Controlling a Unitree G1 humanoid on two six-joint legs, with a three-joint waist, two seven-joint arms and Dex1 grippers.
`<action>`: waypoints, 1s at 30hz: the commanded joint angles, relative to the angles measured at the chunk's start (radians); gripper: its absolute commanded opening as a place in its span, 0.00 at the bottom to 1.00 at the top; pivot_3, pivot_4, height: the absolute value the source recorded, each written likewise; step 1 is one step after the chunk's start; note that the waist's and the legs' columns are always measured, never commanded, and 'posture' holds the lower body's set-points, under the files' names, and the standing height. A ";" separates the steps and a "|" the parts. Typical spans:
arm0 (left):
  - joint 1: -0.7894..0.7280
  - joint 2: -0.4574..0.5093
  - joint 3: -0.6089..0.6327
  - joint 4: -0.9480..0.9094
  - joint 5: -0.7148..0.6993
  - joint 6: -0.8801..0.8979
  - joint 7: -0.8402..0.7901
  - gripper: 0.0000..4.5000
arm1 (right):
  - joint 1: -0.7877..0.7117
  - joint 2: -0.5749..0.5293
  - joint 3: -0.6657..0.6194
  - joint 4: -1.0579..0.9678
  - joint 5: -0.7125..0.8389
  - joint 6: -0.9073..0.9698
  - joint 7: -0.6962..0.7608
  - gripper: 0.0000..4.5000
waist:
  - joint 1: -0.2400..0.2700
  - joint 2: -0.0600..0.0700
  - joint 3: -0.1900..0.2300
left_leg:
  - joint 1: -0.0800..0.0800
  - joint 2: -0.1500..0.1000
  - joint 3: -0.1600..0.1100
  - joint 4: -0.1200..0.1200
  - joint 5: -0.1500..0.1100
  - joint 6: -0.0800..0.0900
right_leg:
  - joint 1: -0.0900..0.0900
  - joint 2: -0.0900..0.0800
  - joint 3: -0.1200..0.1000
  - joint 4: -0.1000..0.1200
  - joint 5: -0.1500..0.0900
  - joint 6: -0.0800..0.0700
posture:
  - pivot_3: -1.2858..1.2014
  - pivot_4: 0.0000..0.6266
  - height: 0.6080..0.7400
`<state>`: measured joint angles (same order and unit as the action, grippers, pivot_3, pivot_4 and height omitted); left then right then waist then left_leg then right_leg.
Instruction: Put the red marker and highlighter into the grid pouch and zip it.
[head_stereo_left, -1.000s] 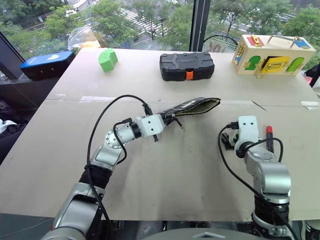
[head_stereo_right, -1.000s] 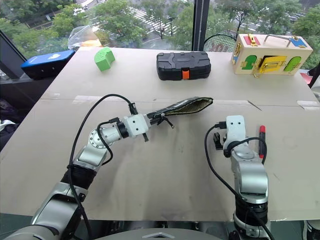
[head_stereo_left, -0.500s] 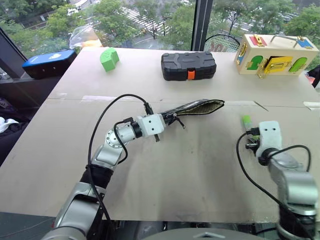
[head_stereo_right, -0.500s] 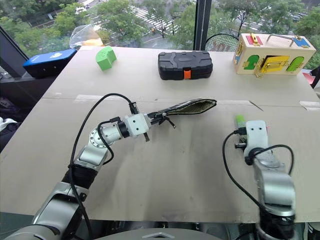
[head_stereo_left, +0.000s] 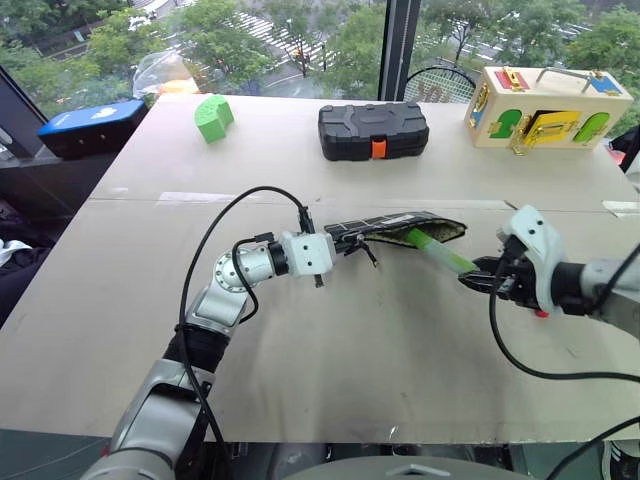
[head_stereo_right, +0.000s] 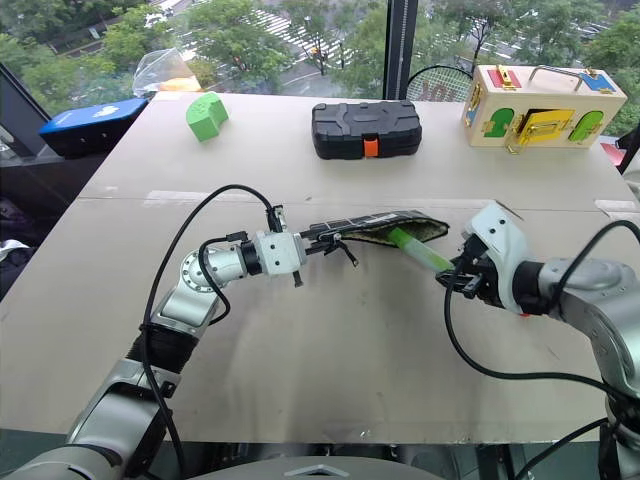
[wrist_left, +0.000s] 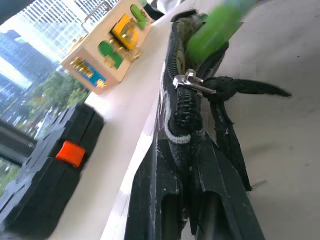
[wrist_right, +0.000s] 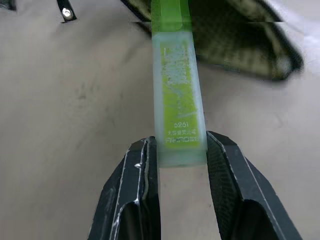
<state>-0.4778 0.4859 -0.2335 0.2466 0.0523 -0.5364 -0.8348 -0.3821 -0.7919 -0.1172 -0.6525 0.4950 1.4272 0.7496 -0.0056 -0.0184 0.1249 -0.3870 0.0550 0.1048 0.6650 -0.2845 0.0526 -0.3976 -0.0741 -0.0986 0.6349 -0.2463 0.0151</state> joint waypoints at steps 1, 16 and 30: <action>0.011 -0.003 -0.015 -0.108 -0.017 -0.025 -0.007 0.00 | -0.071 -0.058 0.089 0.068 -0.010 -0.083 0.012 0.16 | 0.000 0.000 0.000 | 0.000 0.000 0.000 0.000 0.000 0.000 | 0.000 0.000 0.000 -0.001 0.000 0.000 | 0.52 0.24 1.00; -0.001 -0.014 0.000 -0.018 -0.028 0.007 0.011 0.00 | -0.170 -0.102 0.040 0.164 0.085 -0.164 0.099 0.89 | 0.021 0.001 0.001 | -0.006 0.000 -0.002 0.004 0.001 -0.002 | -0.001 0.001 -0.004 -0.003 0.001 0.002 | 0.52 0.24 1.00; -0.110 -0.008 -0.001 0.168 -0.011 -0.108 -0.005 0.00 | 0.352 0.168 -0.281 -0.010 -0.187 -0.078 -0.517 0.89 | 0.020 0.000 -0.001 | -0.008 -0.001 -0.006 0.005 0.001 -0.001 | 0.002 0.001 -0.009 -0.006 0.003 0.005 | 0.52 0.24 1.00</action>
<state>-0.5608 0.4783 -0.2382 0.4181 0.0458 -0.5982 -0.8343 -0.0566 -0.6422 -0.4342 -0.7049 0.4028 1.3894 0.3377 0.0142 -0.0181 0.1239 -0.3947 0.0539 0.0989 0.6698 -0.2835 0.0511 -0.3959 -0.0726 -0.1069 0.6289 -0.2433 0.0201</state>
